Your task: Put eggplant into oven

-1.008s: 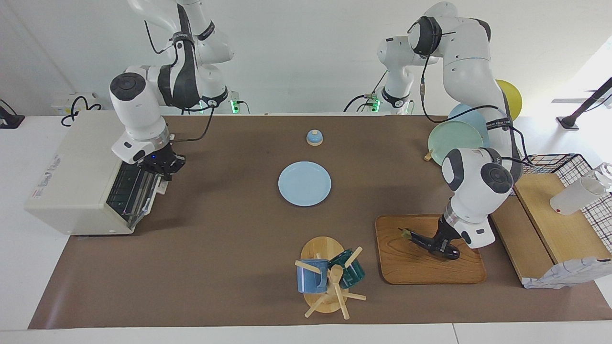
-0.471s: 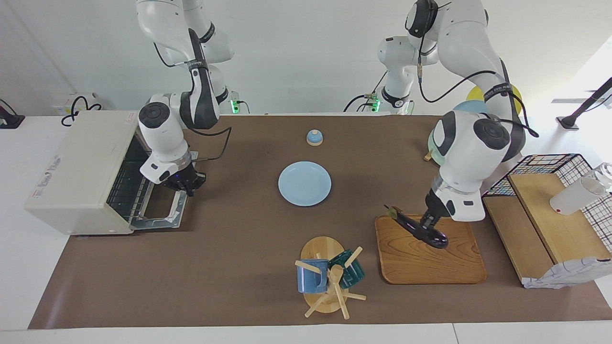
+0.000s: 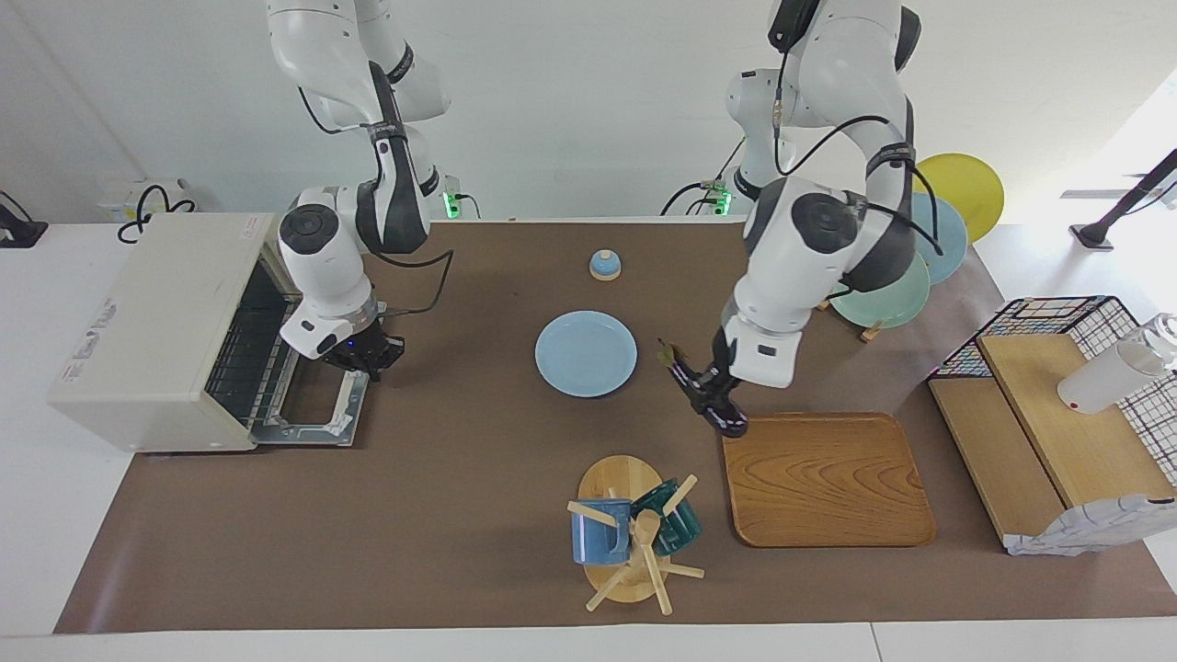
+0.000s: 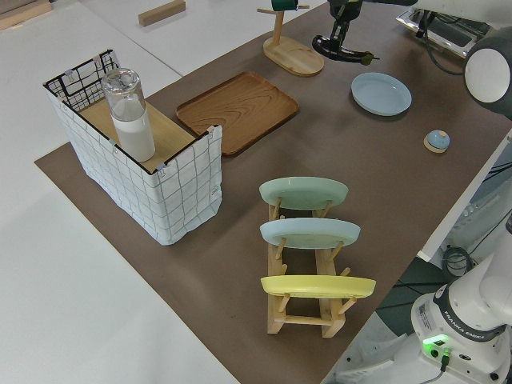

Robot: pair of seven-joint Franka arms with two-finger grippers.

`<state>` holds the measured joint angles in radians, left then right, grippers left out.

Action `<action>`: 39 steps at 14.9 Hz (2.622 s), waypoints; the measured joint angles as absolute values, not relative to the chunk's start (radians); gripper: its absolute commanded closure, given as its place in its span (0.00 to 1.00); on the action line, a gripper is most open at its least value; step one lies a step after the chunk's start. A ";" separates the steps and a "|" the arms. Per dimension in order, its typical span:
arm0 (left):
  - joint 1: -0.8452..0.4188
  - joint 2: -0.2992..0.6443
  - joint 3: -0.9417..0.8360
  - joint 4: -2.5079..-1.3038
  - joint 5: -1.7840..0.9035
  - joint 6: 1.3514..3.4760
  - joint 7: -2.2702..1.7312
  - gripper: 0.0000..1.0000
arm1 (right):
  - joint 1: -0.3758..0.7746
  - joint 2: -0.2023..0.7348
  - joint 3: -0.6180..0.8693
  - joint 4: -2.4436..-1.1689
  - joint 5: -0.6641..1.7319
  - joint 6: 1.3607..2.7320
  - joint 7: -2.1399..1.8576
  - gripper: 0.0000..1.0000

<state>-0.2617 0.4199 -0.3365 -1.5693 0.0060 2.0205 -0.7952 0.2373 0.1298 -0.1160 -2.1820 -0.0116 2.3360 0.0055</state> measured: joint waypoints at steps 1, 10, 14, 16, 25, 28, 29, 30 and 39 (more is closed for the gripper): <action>-0.266 0.405 -0.352 -1.622 0.006 2.070 -0.765 1.00 | 0.256 0.131 -0.116 -2.167 -0.007 2.322 0.036 0.76; -0.337 0.365 -0.395 -1.895 0.006 2.327 -0.594 1.00 | 0.277 0.143 -0.115 -1.999 0.020 2.140 0.061 0.00; -0.343 0.365 -0.395 -1.897 0.006 2.327 -0.585 0.00 | 0.280 0.143 -0.113 -1.931 0.030 2.074 0.056 0.00; -0.347 0.364 -0.395 -1.897 0.006 2.328 -0.585 0.00 | 0.282 0.146 -0.108 -1.928 0.031 2.074 0.056 0.00; -0.143 0.253 -0.385 -1.731 0.005 2.022 -0.524 0.00 | 0.421 0.185 -0.067 -1.798 0.037 2.019 0.314 0.00; -0.010 0.238 -0.381 -1.620 0.005 1.863 -0.390 0.00 | 0.580 0.264 -0.063 -1.689 0.036 2.012 0.575 0.00; 0.031 0.237 -0.378 -1.599 0.005 1.836 -0.350 0.00 | 0.630 0.316 -0.062 -1.626 0.034 1.990 0.651 0.00; 0.068 0.236 -0.377 -1.582 0.005 1.817 -0.323 0.00 | 0.680 0.381 -0.062 -1.554 0.029 1.968 0.723 0.00; 0.151 0.106 -0.375 -1.561 0.030 1.615 -0.295 0.00 | 0.816 0.558 -0.063 -1.533 -0.004 2.148 0.888 0.37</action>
<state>0.1510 0.1059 -0.3752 -1.5611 0.0305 1.6148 -0.2950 0.8158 0.5584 -0.0628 -1.5332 -0.0039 2.1477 0.8877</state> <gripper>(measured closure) 0.000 0.026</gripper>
